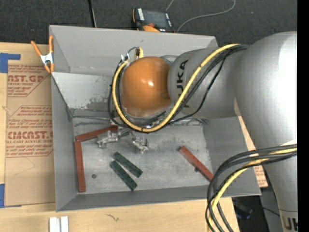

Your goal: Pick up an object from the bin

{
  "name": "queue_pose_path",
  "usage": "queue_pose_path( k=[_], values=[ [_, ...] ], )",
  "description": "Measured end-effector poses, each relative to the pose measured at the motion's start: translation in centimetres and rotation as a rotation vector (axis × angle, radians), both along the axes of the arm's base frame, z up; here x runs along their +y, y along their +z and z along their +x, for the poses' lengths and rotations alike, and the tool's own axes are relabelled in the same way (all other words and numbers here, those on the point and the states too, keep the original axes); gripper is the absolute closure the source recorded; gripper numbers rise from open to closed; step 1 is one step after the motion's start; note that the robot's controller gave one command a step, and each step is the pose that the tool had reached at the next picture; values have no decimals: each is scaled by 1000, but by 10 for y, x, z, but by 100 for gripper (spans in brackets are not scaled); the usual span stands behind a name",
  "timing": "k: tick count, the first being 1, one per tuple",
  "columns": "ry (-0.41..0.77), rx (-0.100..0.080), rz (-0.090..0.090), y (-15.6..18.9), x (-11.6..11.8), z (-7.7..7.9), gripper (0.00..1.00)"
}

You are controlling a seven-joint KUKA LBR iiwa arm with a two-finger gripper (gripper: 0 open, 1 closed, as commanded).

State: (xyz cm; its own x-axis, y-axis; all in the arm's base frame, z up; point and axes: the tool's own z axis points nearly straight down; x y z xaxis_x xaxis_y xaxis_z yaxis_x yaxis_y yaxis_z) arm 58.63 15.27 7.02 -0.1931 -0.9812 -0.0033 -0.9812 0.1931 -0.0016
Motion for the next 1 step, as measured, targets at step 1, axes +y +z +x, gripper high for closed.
queue_pose_path(
  k=[1],
  values=[
    [25,7,-1,33,-1,-98,0]
  ],
)
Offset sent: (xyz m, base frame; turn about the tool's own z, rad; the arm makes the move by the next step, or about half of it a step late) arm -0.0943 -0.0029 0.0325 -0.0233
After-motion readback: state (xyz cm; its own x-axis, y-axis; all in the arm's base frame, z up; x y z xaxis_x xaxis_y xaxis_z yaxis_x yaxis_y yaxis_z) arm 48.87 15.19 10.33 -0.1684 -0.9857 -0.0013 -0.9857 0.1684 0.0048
